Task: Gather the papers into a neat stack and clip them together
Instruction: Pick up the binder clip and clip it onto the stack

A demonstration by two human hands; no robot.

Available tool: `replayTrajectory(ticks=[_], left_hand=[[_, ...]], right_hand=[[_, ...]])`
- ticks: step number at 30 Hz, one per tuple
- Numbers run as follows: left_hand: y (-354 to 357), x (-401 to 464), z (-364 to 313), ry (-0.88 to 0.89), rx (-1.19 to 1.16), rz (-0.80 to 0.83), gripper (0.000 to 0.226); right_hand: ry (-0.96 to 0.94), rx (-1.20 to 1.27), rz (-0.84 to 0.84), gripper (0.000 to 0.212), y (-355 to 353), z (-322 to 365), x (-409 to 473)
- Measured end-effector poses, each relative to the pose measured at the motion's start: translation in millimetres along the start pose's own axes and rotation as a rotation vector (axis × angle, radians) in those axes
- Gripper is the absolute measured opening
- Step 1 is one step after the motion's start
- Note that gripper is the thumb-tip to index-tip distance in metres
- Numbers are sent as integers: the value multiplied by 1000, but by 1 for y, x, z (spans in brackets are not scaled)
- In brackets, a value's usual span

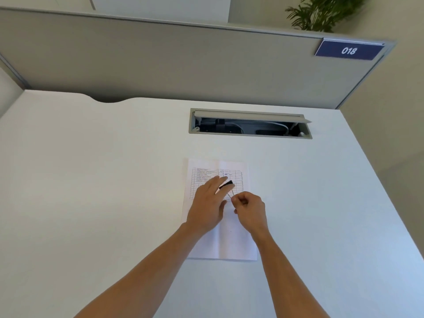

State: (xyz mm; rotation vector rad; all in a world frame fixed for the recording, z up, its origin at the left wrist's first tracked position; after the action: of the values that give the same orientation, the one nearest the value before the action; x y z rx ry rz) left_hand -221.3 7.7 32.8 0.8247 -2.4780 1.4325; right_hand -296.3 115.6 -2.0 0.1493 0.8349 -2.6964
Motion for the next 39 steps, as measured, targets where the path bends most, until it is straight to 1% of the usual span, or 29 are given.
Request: replayTrajectory(ticks=[2,4,7,9,12,13,17,21,26,31,36,39], left_hand=[[-7,-5,-7,63,36,-1,43],[-18,-9,-13,109,85,-51,34],[-25,-14,-17,147,156,-65,23],[-23,-17,-17,141,164,-8,18],[-15,-24,-14,101,172,122,10],[-15,-26,-12,78,163,140,10],[-23,-30,-6,-55,96,118,14],[-26,-34,2,-191,32,136,17],[-27,-36,3,-268,-32,151,17],[-24,-42,12,-394,-233,169,18],[-22,-45,14,-433,-319,194,27],[-20,-45,10,-429,-401,255,23]], right_hand=[[-58,-47,49,16,0,6,-7],[-83,-58,95,19,0,8,-13],[-124,-75,160,18,0,10,-20],[-144,-73,192,18,1,11,-24],[-149,-52,226,14,2,12,-30],[-146,-37,233,14,2,11,-32],[-147,42,216,14,0,12,-37],[-161,112,203,12,-2,14,-40],[-185,172,208,14,-1,18,-43],[-210,226,292,6,1,17,-46],[-244,218,357,12,1,17,-45],[-261,260,380,12,-1,21,-44]])
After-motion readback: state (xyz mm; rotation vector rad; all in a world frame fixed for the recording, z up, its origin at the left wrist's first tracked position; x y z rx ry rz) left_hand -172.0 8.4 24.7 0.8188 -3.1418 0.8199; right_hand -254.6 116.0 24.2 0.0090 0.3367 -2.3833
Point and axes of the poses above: each hand's wrist, its own x-axis towards the middle knuckle, its own y-axis out of the palm, z = x × y, the point moved 10 cm from there along x, towards the middle knuckle, and after that the axes turned 11 degrees about -z, right-handed, at the moved point
